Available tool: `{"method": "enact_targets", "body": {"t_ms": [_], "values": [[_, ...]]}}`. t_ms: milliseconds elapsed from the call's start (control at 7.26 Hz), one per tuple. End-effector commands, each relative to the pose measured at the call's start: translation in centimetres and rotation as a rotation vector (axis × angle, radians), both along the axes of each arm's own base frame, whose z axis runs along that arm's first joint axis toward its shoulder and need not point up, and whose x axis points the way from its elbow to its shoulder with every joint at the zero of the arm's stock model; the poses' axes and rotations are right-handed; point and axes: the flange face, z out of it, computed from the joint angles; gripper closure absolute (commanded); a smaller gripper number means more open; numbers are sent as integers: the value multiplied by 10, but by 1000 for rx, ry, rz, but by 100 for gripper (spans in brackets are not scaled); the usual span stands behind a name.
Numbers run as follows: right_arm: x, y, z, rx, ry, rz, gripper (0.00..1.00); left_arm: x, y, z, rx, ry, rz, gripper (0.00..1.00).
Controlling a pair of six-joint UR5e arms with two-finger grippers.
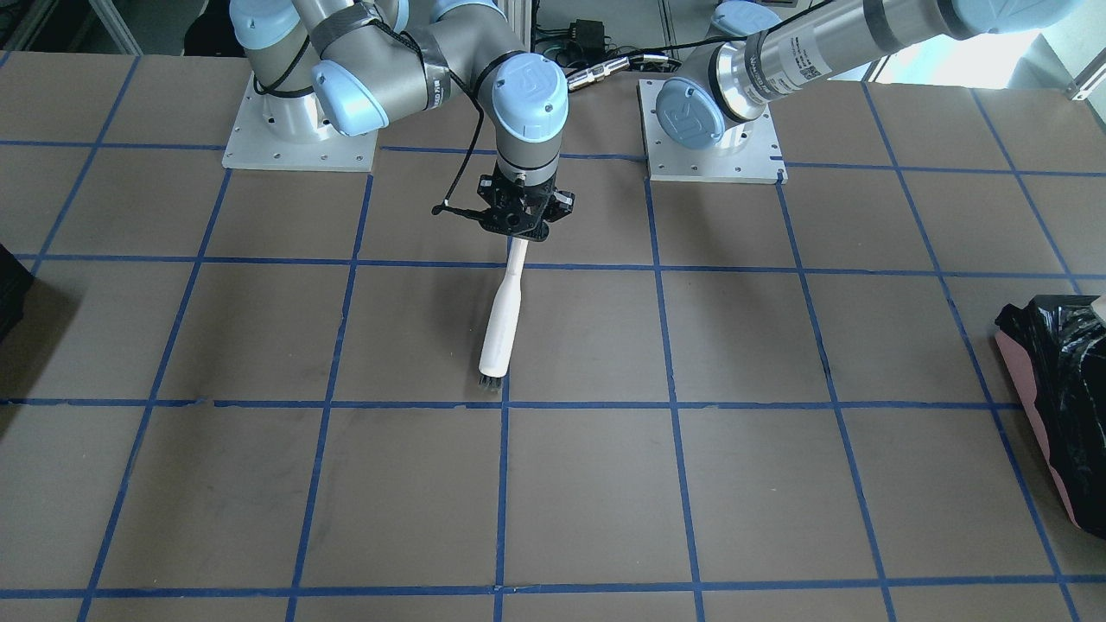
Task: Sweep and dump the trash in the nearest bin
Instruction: 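Lift the loaded dustpan with the left gripper and tip it over the black bin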
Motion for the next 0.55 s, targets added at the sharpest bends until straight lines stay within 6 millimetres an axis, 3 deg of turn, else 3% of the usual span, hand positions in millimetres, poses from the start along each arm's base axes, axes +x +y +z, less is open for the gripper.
{"method": "enact_targets", "body": {"t_ms": [0,276,413], "values": [[1,-2,0,-9,-15,-1,100,37,10,-14,-27,-76,-7,100],[0,1,-3,-4,-10,18,100,57,7,-20,-76,-160,3,100],[-4,5,-9,6,-4,28,100,61,5,-10,-116,-225,3,100]]}}
